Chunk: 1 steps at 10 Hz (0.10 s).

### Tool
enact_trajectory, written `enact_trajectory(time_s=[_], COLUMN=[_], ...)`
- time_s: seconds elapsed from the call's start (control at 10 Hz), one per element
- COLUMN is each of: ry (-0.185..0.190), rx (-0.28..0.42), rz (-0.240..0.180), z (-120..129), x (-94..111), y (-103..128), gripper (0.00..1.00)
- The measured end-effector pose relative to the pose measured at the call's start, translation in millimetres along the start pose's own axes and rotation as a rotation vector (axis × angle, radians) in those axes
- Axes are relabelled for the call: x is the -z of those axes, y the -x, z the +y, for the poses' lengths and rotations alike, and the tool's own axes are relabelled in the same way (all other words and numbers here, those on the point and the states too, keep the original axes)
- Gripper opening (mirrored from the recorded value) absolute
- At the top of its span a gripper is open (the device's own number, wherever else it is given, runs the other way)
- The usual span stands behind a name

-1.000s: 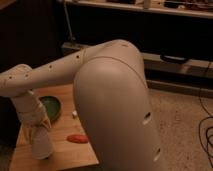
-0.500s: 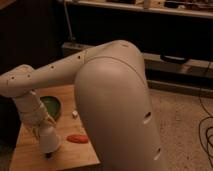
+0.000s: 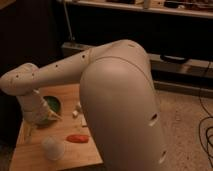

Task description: Place the ceramic cup over the eraser

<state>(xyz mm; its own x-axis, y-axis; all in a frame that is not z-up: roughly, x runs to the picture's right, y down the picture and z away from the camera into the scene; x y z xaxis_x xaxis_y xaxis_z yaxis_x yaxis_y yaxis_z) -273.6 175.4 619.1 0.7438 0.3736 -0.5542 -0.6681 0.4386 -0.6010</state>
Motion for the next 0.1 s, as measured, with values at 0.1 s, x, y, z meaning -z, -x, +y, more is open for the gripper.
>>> enact_trajectory(time_s=[0.1], ry=[0.002], rx=[-0.003], rz=[-0.006], z=[-2.9], x=[-0.6], y=[-0.9], gripper=[0.82])
